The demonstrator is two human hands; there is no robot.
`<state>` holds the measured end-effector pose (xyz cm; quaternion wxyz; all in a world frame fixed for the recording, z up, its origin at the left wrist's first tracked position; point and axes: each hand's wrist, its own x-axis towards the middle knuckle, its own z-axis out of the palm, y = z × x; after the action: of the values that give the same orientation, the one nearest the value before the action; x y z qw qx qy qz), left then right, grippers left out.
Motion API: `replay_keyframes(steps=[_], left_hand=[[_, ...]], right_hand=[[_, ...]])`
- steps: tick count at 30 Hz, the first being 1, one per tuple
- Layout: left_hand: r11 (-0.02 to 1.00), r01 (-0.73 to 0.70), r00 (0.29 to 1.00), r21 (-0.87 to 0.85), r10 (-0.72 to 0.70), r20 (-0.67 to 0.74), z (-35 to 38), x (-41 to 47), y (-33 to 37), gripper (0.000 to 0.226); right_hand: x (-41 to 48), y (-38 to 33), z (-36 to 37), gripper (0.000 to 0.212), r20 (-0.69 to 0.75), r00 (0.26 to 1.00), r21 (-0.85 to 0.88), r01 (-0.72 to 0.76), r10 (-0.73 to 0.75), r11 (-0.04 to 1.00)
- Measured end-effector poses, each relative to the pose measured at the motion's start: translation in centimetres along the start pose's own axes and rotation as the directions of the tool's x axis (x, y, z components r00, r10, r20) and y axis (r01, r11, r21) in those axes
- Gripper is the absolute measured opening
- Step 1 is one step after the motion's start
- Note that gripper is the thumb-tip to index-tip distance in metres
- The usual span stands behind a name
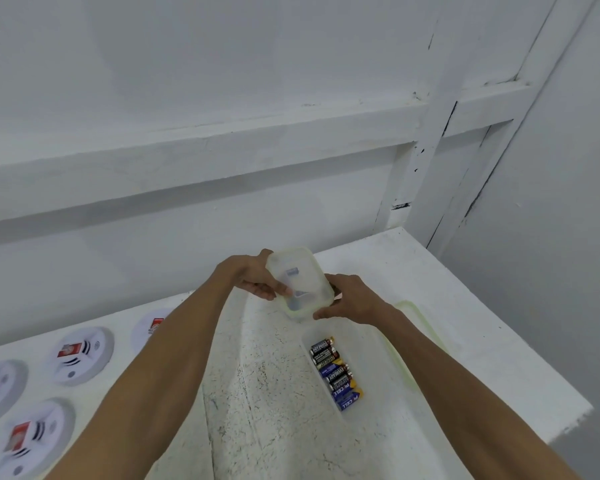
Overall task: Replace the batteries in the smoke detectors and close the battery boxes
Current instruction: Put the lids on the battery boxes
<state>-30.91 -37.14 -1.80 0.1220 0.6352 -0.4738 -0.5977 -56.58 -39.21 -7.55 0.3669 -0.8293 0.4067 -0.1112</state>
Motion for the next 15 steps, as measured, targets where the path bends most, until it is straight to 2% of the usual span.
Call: replay_keyframes(steps=[2,4,8,9,11,12,13,15], left_hand=[[1.000,0.007,1.000,0.010,-0.007,-0.005,0.0,-0.1,0.1,0.073],[1.000,0.011,1.000,0.003,-0.011,-0.009,0.1,0.0,0.2,0.080],[0.994,0.015,0.997,-0.110,-0.023,-0.071,0.4,0.1,-0.8,0.116],[0.987,0.016,0.995,-0.159,-0.031,-0.097,0.8,-0.1,-1.2,0.128],[0.966,-0.013,0.988,-0.259,-0.028,-0.151,1.6,-0.4,-2.0,0.139],[0.949,-0.043,0.982,-0.311,-0.017,-0.187,2.2,-0.4,-2.5,0.137],[0.934,-0.074,0.973,-0.351,-0.010,-0.231,2.8,-0.7,-3.0,0.134],[0.912,-0.122,0.950,-0.392,-0.008,-0.313,4.2,-1.3,-4.2,0.123]], right_hand=[[0.1,0.2,0.1,0.062,-0.003,1.000,0.008,0.004,-0.004,1.000],[0.0,0.3,0.1,0.066,-0.012,1.000,0.026,-0.013,0.014,1.000],[-0.1,0.0,-0.2,0.087,0.059,0.995,0.059,-0.086,0.082,0.995],[-0.6,-0.1,-0.1,0.086,0.085,0.991,0.083,-0.115,0.108,0.990],[-1.7,-0.2,-0.1,0.062,0.090,0.983,0.131,-0.170,0.159,0.977],[-2.2,-0.2,0.0,0.052,0.072,0.977,0.198,-0.213,0.202,0.957],[-2.7,-0.2,0.1,0.052,0.035,0.968,0.290,-0.249,0.250,0.924],[-4.0,-0.2,0.0,0.054,-0.127,0.941,0.330,-0.257,0.313,0.908]])
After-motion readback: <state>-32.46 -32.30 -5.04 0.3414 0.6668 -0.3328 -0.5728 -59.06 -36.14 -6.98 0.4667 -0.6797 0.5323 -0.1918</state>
